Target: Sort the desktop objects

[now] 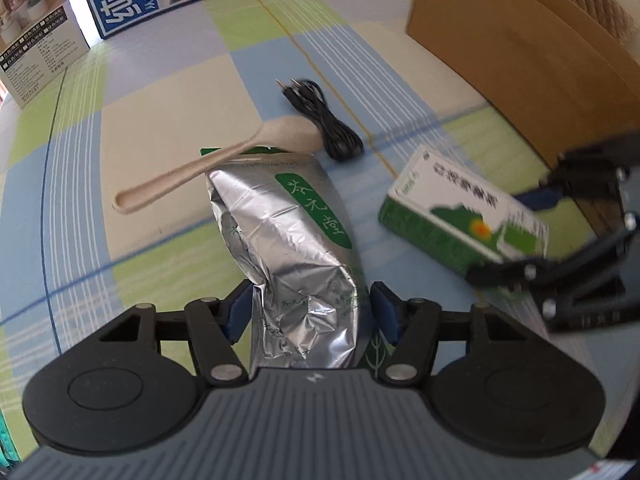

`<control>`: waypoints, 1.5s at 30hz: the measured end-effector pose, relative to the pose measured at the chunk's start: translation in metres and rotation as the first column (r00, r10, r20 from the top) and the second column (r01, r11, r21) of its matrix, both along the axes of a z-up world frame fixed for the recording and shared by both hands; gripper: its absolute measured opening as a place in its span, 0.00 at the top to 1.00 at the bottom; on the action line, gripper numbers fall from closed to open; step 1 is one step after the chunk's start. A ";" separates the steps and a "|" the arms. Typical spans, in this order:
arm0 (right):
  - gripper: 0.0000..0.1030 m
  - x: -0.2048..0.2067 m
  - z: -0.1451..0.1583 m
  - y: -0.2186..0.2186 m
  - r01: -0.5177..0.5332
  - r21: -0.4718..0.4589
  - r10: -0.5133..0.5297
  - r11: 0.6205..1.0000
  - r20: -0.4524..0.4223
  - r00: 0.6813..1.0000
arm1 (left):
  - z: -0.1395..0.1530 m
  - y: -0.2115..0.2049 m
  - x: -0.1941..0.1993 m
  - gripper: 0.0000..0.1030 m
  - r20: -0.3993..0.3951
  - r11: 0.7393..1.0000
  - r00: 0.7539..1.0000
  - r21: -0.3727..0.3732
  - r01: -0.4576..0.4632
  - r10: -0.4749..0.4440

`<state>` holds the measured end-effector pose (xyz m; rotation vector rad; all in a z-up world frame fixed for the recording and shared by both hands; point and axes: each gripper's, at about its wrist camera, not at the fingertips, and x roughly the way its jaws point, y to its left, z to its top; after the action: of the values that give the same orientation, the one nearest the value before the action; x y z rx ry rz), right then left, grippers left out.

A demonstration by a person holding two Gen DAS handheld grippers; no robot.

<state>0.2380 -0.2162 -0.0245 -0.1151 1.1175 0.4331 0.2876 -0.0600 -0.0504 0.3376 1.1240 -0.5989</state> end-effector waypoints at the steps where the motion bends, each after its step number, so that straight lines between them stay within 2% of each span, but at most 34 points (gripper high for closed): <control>1: 0.49 -0.004 0.001 0.001 0.001 -0.005 -0.001 1.000 -0.001 1.000 | 0.000 0.003 -0.008 0.44 -0.003 1.000 1.000 0.003 0.015 -0.015; 7: 0.49 -0.031 0.007 0.007 -0.003 -0.034 0.003 0.999 -0.009 1.000 | 0.004 0.020 -0.053 0.44 -0.018 0.997 0.997 0.024 0.073 -0.072; 14: 0.49 -0.049 0.003 0.009 -0.029 -0.055 0.028 0.998 -0.021 0.999 | 0.009 0.029 -0.081 0.43 -0.029 0.994 0.994 0.032 0.107 -0.106; 21: 0.48 -0.050 -0.001 0.007 -0.030 -0.049 0.028 0.998 -0.035 0.999 | 0.010 0.030 -0.080 0.35 -0.016 0.997 0.997 0.029 0.075 -0.075; 26: 0.39 -0.047 -0.005 0.011 -0.050 -0.059 0.047 0.997 -0.042 0.998 | 0.006 0.023 -0.076 0.27 -0.014 0.995 0.997 0.048 0.082 -0.081; 31: 0.37 -0.047 -0.009 0.015 -0.085 -0.096 0.082 0.992 -0.033 0.996 | -0.005 0.016 -0.072 0.27 -0.033 0.992 0.995 0.085 0.095 -0.092; 36: 0.37 -0.045 -0.010 0.017 -0.091 -0.090 0.089 0.992 -0.030 0.996 | -0.010 0.012 -0.070 0.26 -0.050 0.989 0.994 0.107 0.106 -0.101; 40: 0.37 -0.046 -0.009 0.021 -0.106 -0.095 0.105 0.990 -0.023 0.994 | -0.009 0.007 -0.067 0.31 -0.077 0.985 0.991 0.121 0.119 -0.111; 42: 0.37 -0.046 -0.010 0.021 -0.109 -0.096 0.107 0.989 -0.024 0.994 | -0.006 0.003 -0.068 0.44 -0.083 0.981 0.987 0.128 0.144 -0.134; 45: 0.37 -0.045 -0.010 0.020 -0.105 -0.093 0.103 0.990 -0.026 0.994 | -0.001 0.001 -0.070 0.51 -0.087 0.977 0.984 0.135 0.165 -0.154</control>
<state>0.1931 -0.1960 -0.0347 -0.2533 1.1566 0.4748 0.2176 -0.0589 -0.0512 0.5356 1.2232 -0.6793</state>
